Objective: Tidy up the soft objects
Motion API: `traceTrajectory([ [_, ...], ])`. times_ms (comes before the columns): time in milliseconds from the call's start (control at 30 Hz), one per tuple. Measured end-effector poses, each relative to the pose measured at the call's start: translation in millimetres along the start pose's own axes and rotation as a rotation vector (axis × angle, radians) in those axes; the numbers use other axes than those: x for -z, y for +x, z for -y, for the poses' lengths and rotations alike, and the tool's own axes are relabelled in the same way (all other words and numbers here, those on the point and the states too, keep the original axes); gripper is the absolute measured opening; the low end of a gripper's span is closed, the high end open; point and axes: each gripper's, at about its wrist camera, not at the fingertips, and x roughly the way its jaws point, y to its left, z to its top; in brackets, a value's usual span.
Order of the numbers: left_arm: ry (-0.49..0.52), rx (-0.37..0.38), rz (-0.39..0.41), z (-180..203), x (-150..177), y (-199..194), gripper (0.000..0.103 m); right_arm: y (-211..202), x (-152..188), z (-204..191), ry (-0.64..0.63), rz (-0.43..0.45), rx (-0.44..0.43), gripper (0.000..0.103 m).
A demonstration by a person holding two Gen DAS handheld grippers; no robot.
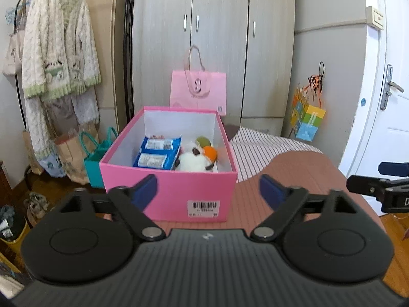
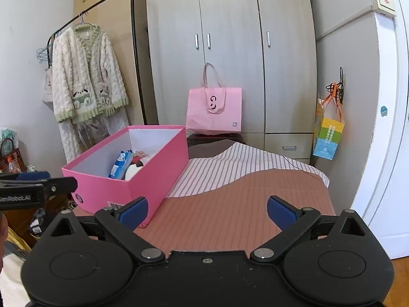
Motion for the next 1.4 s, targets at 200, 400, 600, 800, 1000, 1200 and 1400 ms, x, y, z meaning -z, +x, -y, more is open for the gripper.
traceTrajectory([
  [200, 0.019, -0.024, 0.005, 2.9, -0.7, 0.9, 0.103, 3.3, -3.3, 0.6, 0.018, -0.054, 0.075, 0.103],
  [400, 0.045, -0.071, -0.019, 5.1, -0.2, 7.1, 0.103, -2.1, -0.6, 3.5, 0.032, -0.045, 0.097, 0.103],
  [600, 0.035, -0.065, -0.023, 5.6, 0.8, 6.6, 0.103, -6.2, 2.8, 1.7, 0.018, -0.03, 0.122, 0.103],
  [800, 0.037, -0.074, -0.024, 8.1, 1.1, 6.5, 0.103, -5.8, 5.4, 2.6, 0.021, -0.017, 0.142, 0.103],
  [1000, 0.03, -0.07, -0.025, 9.5, 2.0, 6.4, 0.103, -5.5, 7.7, 2.8, 0.032, -0.013, 0.133, 0.103],
  [1200, 0.031, -0.067, -0.007, 8.4, 2.2, 4.8, 0.103, -7.3, 10.9, 0.2, 0.03, -0.003, 0.14, 0.103],
  [1400, 0.034, -0.068, 0.004, 9.6, 3.1, 3.0, 0.103, -9.8, 11.4, 0.9, 0.042, 0.002, 0.15, 0.103],
])
